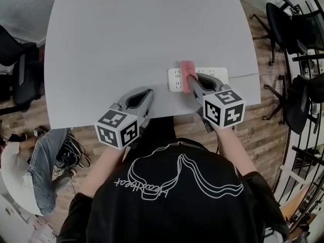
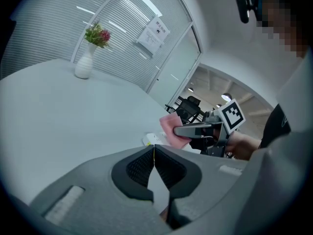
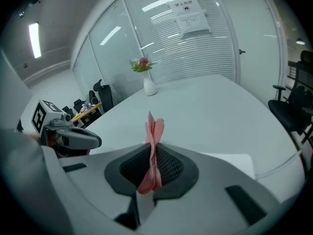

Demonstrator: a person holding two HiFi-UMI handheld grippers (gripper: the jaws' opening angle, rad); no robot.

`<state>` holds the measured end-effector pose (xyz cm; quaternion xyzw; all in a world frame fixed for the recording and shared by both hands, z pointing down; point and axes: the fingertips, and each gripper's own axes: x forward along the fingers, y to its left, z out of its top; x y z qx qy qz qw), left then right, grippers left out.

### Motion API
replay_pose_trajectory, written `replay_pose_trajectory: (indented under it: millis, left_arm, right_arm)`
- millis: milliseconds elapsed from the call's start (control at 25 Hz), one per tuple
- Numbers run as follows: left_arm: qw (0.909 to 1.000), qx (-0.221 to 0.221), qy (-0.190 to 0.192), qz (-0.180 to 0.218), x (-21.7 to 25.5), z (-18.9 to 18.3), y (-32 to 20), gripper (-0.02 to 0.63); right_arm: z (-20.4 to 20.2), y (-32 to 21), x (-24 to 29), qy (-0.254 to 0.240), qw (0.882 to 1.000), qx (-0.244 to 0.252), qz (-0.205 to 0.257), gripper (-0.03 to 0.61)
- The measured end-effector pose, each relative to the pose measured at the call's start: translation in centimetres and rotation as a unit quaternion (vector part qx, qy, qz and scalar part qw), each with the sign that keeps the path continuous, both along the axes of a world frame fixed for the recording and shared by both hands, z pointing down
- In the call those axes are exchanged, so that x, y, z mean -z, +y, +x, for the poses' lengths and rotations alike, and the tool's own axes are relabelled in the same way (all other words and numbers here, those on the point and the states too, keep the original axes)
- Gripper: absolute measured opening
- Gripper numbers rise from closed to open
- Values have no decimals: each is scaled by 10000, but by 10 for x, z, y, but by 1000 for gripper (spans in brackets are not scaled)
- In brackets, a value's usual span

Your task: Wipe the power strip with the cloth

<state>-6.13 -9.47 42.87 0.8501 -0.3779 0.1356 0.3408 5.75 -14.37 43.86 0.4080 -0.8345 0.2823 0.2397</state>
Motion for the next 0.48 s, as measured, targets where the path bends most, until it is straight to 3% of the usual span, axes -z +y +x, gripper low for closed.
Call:
replay_pose_trajectory:
  millis: [480]
  left_arm:
    - [9998,191,13,-18,-3,-24,4,14]
  right_arm:
    - [-58,12,-20,1,9983,539,-242,35]
